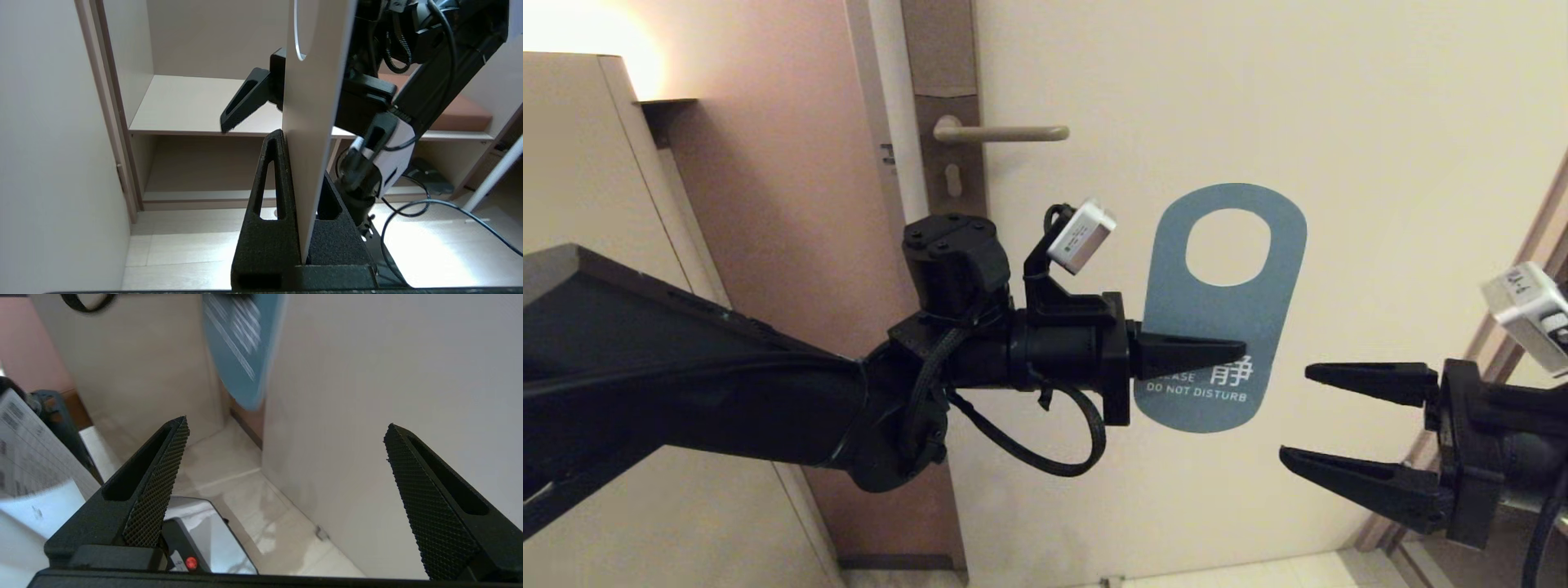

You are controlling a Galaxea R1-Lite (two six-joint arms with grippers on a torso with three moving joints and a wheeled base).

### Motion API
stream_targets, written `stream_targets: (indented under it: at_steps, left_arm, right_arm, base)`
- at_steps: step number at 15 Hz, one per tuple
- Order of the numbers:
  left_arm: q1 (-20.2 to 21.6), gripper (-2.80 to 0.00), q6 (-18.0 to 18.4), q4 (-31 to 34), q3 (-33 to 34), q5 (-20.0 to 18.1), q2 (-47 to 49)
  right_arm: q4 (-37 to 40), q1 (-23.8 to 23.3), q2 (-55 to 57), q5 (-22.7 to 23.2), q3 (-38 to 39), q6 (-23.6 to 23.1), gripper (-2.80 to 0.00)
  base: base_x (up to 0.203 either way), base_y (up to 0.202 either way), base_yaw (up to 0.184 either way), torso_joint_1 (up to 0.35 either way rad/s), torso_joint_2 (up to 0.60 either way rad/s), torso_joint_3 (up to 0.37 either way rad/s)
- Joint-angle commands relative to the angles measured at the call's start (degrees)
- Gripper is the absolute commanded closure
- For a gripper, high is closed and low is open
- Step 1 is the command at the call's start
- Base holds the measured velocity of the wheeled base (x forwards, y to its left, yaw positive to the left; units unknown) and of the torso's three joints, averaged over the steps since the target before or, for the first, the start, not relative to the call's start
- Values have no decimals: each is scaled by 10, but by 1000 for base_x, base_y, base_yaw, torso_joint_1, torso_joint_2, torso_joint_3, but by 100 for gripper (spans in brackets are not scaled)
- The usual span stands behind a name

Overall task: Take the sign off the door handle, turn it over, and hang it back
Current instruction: Hand it to the other hand

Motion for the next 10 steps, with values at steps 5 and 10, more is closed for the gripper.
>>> stream_targets:
  at_steps: [5,10]
  left_arm:
    - [0,0,-83,-115,-2,3,30]
    - [-6,0,-122,-171,-6,58,48]
  right_arm:
    - [-2,38,75,2,-64,-1,-280]
    - [-2,58,95,2,-98,0,-280]
  base:
    - [0,0,0,0,0,0]
    - [0,0,0,0,0,0]
